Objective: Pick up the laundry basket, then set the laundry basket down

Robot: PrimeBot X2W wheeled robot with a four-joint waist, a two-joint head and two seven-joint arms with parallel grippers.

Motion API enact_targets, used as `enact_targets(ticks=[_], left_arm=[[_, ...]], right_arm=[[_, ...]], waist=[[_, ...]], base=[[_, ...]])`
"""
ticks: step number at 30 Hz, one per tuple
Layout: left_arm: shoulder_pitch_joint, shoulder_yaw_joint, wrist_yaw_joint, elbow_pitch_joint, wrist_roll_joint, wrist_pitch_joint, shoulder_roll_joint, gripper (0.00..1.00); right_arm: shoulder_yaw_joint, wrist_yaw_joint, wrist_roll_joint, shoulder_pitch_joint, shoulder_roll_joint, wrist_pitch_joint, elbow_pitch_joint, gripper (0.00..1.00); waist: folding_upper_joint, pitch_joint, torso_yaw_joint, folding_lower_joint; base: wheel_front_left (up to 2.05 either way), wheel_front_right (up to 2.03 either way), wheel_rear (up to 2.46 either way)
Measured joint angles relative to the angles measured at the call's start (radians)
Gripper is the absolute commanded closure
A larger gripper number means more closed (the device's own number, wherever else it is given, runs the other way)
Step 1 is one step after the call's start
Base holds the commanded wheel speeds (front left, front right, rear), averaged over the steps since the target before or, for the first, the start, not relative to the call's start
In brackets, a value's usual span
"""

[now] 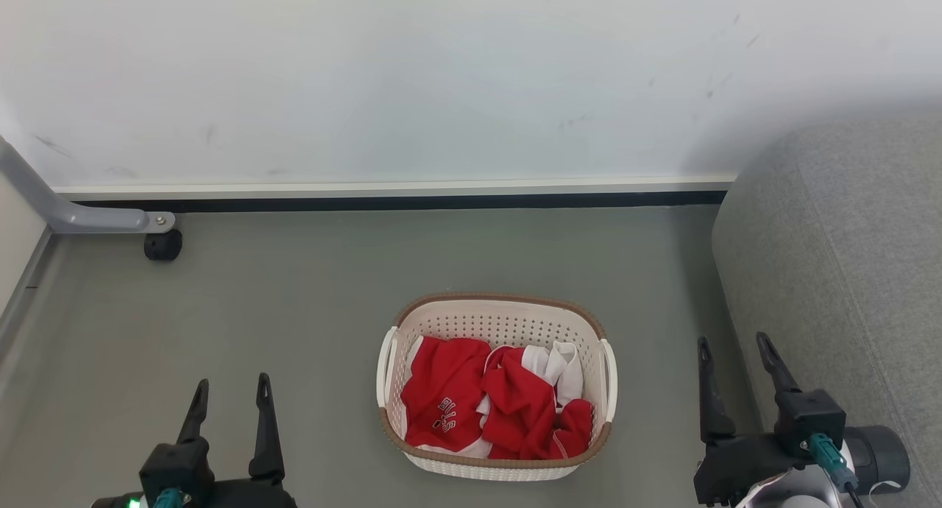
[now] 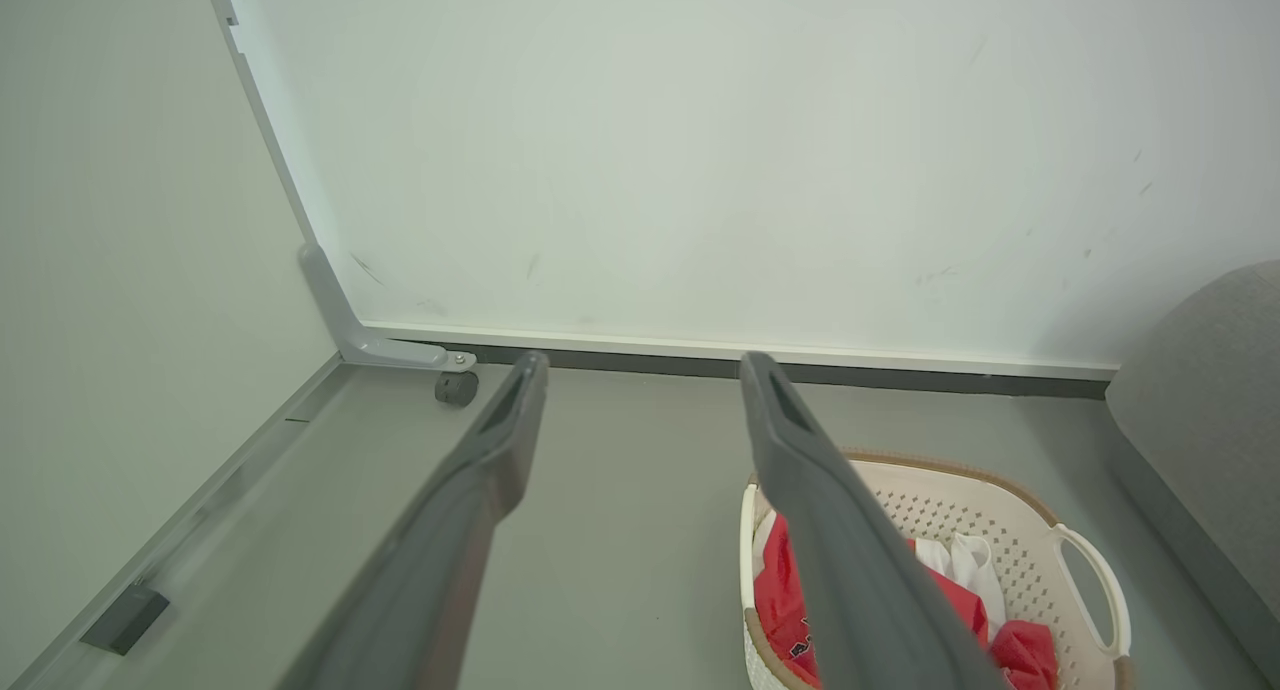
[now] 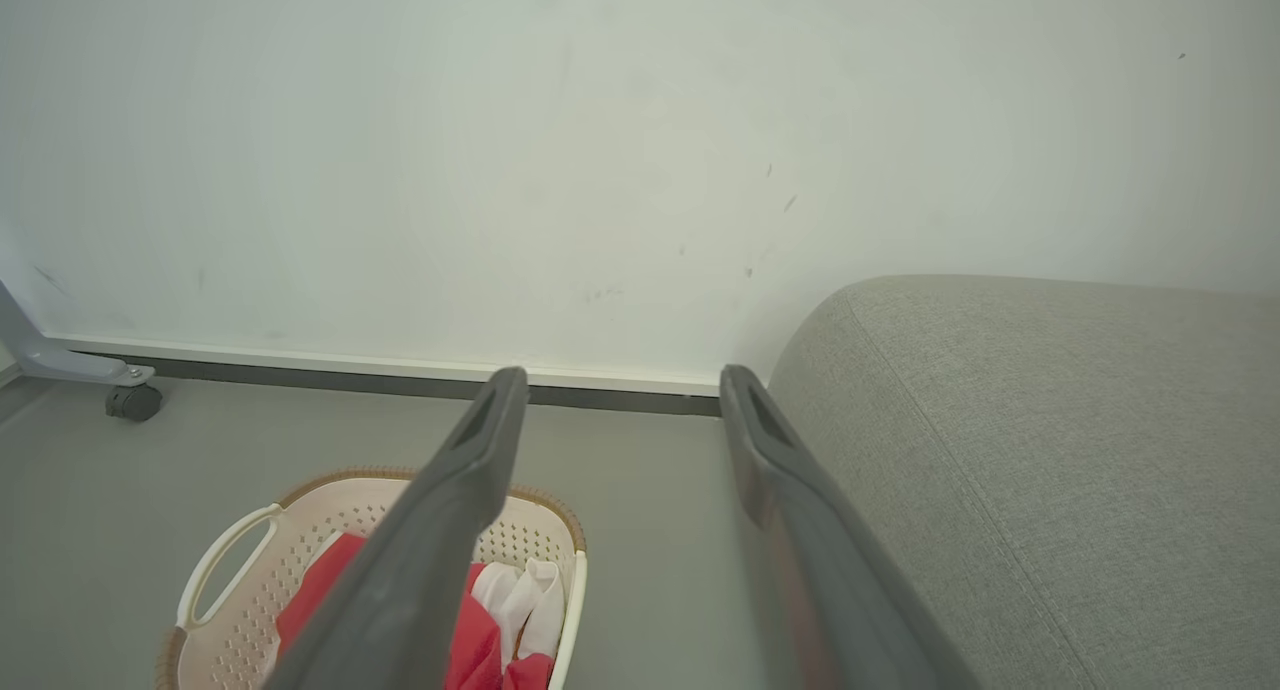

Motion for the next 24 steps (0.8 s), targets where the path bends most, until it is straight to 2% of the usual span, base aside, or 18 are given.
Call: enact_targets(ticks=[17, 18, 24], left_arm=[[0.001, 0.002, 0.0, -0.02, 0.006, 0.009, -0.007, 0.0], [0.001, 0.002, 0.0, -0.021, 0.012, 0.009, -0.007, 1.0], [0.02, -0.004, 0.0, 0.032, 0.009, 0.01, -0.019, 1.0]], right_arm=[[0.0, 0.0, -0.008, 0.012, 0.003, 0.017, -0.019, 0.0], [-0.001, 0.0, -0.008, 0.012, 0.003, 0.017, -0.02, 1.0], [0.004, 0.002, -0.006, 0.049, 0.011, 0.018, 0.035, 1.0]], waist=[[0.0, 0.0, 0.001, 0.0], [0.0, 0.0, 0.001, 0.0], [0.0, 0.0, 0.001, 0.0]], base=[[0.0, 0.0, 0.0], [0.0, 0.0, 0.0], [0.0, 0.0, 0.0]])
